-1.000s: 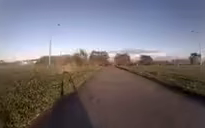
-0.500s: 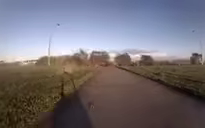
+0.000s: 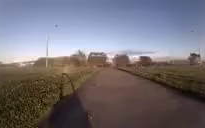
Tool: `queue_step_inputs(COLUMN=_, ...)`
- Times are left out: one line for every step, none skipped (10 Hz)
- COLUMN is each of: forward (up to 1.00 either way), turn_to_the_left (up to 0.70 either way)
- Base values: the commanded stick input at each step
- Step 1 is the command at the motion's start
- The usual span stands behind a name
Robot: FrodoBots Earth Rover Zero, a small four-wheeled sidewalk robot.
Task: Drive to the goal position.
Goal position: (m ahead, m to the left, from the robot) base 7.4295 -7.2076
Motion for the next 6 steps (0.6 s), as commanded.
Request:
queue_step_inputs(forward=0.7, turn_to_the_left=-0.08)
queue_step_inputs(forward=0.7, turn_to_the_left=-0.17)
queue_step_inputs(forward=0.7, turn_to_the_left=-0.28)
queue_step_inputs(forward=0.7, turn_to_the_left=-0.13)
queue_step_inputs(forward=0.7, turn_to_the_left=0.0)
queue_step_inputs(forward=0.7, turn_to_the_left=0.0)
